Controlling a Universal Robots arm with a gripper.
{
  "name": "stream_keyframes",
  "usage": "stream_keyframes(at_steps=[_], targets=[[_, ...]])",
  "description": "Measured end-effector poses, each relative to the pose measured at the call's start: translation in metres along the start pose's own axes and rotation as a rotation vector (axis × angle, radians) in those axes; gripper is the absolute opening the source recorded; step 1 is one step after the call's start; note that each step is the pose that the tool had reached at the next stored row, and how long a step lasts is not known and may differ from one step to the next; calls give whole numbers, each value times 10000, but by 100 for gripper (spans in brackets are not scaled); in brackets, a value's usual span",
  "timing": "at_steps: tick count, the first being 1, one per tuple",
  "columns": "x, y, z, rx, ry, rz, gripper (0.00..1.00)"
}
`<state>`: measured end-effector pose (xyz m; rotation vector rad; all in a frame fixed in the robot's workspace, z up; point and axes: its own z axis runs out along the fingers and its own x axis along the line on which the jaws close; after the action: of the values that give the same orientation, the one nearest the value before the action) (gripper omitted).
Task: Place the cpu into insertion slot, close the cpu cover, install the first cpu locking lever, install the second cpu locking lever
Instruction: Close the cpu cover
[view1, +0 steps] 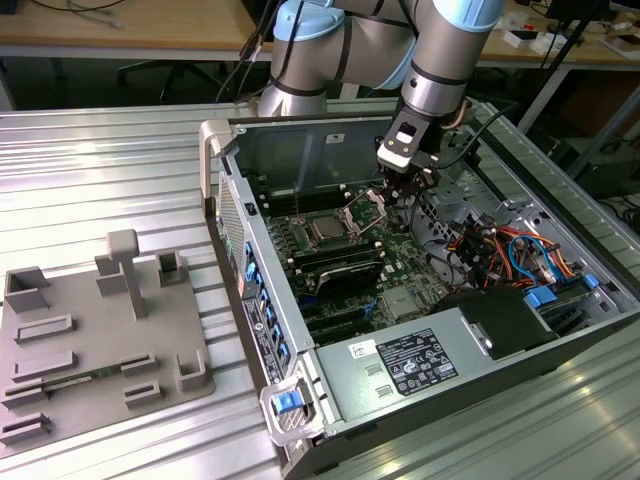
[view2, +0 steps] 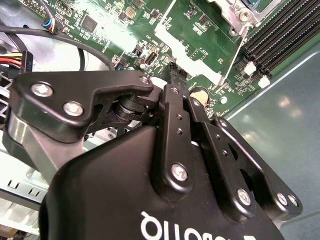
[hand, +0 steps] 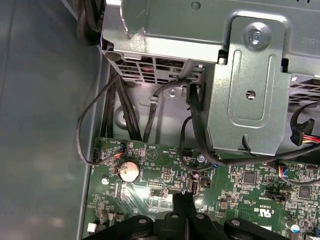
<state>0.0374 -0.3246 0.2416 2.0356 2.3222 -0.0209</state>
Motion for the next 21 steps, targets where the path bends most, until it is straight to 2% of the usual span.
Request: stream_keyframes(at_steps=[10,21], targets=[[1,-11,0,1,0,2,11],[9,-64,1,0,1,0,11]])
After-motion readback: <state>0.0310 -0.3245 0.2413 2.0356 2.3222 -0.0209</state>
